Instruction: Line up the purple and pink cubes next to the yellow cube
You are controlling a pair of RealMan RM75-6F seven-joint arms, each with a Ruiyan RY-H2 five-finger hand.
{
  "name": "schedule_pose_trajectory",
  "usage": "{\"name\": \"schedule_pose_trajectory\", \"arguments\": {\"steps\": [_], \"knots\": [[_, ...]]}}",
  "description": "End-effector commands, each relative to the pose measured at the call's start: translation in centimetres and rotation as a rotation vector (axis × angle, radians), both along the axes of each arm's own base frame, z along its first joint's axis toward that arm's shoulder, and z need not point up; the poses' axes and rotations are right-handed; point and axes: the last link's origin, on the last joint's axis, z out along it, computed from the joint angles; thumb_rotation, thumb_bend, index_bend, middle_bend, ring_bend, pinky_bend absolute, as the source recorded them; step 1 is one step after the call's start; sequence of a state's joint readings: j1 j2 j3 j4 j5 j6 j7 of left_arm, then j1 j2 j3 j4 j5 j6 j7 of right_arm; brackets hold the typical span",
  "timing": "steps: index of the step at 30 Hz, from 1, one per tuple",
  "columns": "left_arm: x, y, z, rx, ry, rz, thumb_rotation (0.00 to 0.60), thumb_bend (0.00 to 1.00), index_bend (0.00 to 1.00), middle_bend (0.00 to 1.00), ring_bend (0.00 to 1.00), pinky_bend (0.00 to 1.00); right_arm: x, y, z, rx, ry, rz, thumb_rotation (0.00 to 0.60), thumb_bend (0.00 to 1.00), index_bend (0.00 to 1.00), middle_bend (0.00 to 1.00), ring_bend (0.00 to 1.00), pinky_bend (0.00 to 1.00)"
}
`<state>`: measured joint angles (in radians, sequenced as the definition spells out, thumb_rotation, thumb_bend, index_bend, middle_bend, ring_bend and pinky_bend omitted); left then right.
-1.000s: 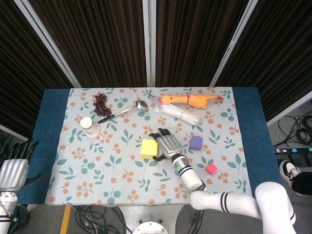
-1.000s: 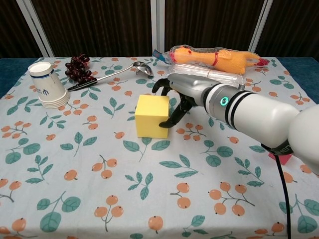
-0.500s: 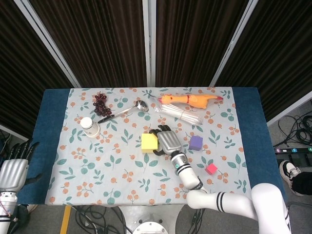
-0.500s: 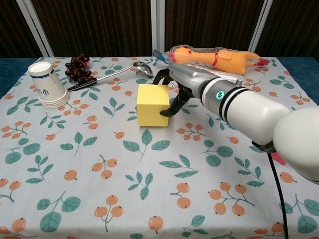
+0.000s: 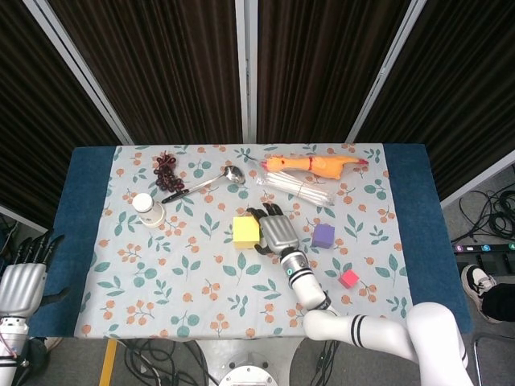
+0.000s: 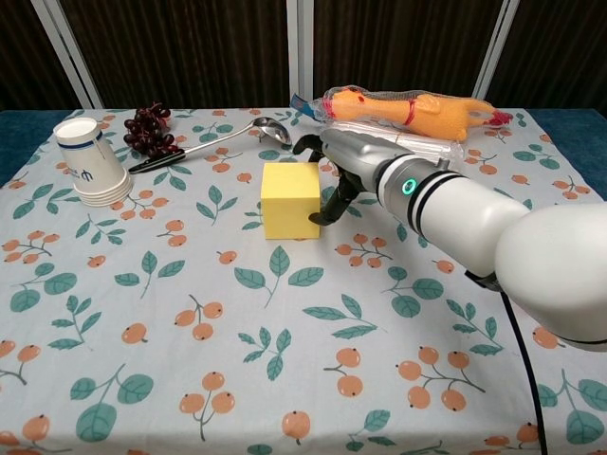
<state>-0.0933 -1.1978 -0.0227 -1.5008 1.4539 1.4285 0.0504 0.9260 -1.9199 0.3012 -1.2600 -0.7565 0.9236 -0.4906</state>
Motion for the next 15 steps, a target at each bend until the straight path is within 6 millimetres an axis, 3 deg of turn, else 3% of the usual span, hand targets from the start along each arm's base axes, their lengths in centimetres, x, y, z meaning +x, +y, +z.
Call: {"name": "schedule_pose_trajectory", "arguments": {"steps": [1, 7, 11, 15], "knots": [[0.1, 0.0, 0.0, 0.004, 0.000, -0.003, 0.600, 0.00, 0.15, 0.12, 0.10, 0.09, -0.2, 0.1, 0.3, 0.004, 0.005, 0.002, 0.599, 0.15, 0.03, 0.11, 0.00, 0.00], [0.2, 0.1, 0.2, 0.013, -0.002, -0.013, 0.600, 0.00, 0.15, 0.13, 0.10, 0.09, -0.8, 0.3, 2.8, -0.030, -0.005, 0.016, 0.599, 0.15, 0.00, 0.05, 0.00, 0.00], [0.2, 0.1, 0.1, 0.011, -0.006, -0.013, 0.600, 0.00, 0.15, 0.13, 0.10, 0.09, -3.8, 0.1, 6.3, -0.104, 0.045, -0.019, 0.600, 0.15, 0.01, 0.06, 0.00, 0.00], [0.5, 0.3, -0.1, 0.010, -0.014, -0.026, 0.600, 0.00, 0.15, 0.13, 0.10, 0.09, -7.0, 0.6, 9.0, -0.136, 0.092, -0.081, 0.600, 0.15, 0.10, 0.07, 0.00, 0.00]]}}
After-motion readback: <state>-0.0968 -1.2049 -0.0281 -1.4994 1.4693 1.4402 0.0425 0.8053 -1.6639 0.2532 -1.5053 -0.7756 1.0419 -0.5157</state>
